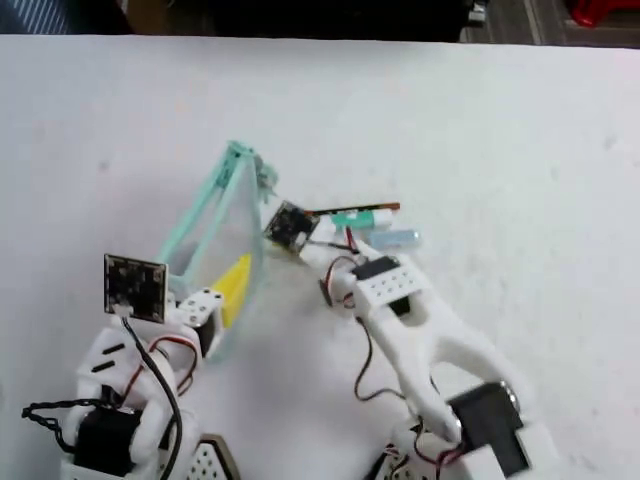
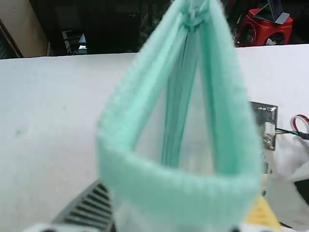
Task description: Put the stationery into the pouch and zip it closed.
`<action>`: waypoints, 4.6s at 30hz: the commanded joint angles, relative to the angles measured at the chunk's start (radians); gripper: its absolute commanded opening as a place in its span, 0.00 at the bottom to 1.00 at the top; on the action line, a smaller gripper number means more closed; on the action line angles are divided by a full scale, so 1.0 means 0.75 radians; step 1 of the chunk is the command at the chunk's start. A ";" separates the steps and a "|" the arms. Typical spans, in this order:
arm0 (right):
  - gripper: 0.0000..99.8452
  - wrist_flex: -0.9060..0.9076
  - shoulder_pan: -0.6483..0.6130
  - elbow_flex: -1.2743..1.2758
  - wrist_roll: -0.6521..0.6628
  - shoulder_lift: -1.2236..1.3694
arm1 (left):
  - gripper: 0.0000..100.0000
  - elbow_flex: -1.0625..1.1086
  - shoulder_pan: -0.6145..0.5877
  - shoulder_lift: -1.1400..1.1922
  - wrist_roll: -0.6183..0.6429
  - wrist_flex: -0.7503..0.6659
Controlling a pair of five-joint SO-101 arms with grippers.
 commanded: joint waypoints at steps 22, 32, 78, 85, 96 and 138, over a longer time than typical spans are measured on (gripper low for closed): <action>0.15 0.281 0.036 -0.430 -0.012 0.324 | 0.25 -0.002 -0.007 0.001 0.002 -0.043; 0.02 0.341 0.048 -0.426 -0.002 0.324 | 0.25 -0.002 -0.007 0.001 0.002 -0.043; 0.02 -0.267 0.375 0.520 -0.509 -0.958 | 0.25 0.080 -0.005 0.001 0.000 -0.102; 0.02 -0.267 0.398 0.520 -0.563 -0.979 | 0.25 0.127 -0.007 0.001 0.000 -0.162; 0.02 -0.316 0.265 0.569 -0.561 -0.981 | 0.25 0.123 -0.007 0.003 -0.008 -0.207; 0.02 0.167 0.199 -0.309 -0.806 -1.276 | 0.31 0.121 0.003 0.003 -0.045 -0.158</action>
